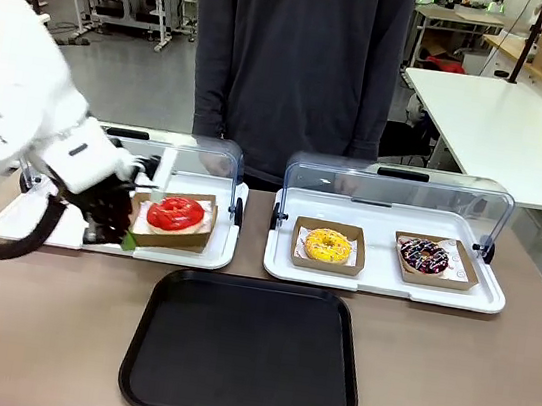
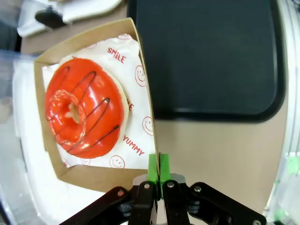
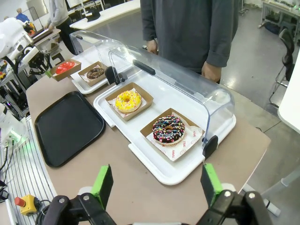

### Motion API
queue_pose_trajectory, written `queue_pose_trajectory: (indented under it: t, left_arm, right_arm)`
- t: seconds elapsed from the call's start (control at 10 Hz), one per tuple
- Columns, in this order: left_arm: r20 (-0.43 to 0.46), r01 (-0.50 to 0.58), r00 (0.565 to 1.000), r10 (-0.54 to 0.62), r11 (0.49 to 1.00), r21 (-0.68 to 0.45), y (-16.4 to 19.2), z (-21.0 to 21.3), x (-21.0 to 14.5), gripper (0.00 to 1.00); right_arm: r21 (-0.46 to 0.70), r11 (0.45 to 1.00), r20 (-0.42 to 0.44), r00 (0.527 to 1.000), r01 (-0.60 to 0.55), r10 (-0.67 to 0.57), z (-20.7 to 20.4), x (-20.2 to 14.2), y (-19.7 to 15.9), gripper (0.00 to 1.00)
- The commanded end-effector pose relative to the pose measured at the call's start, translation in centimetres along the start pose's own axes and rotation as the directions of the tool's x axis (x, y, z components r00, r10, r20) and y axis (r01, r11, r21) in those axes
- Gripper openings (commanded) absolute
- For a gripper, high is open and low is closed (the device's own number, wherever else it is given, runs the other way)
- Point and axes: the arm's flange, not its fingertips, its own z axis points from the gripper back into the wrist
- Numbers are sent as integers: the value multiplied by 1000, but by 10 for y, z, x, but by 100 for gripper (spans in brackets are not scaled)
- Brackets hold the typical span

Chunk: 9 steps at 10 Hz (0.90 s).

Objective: Move the first donut from the left to the tray.
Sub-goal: Pick up the Paper togo box containing the Donut indicated by the person and place it on the Handle tray.

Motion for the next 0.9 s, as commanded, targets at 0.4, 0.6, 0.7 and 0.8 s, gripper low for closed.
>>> queue_pose_trajectory:
  t: [0.4,0.6,0.7,0.8]
  left_arm:
    - [-59,87,995,-83,994,66,-143,-83,39,1]
    - [-71,128,990,-123,990,57,-168,-97,45,1]
    - [-70,141,988,-137,989,49,-179,-101,42,1]
    - [-68,143,988,-140,989,48,-189,-103,37,1]
  right_arm:
    - [0,1000,24,1000,-17,17,1,3,-2,100]
    - [0,1000,24,1000,-17,17,1,3,-2,100]
    - [0,1000,24,1000,-17,17,1,3,-2,100]
    - [0,1000,24,1000,-17,17,1,3,-2,100]
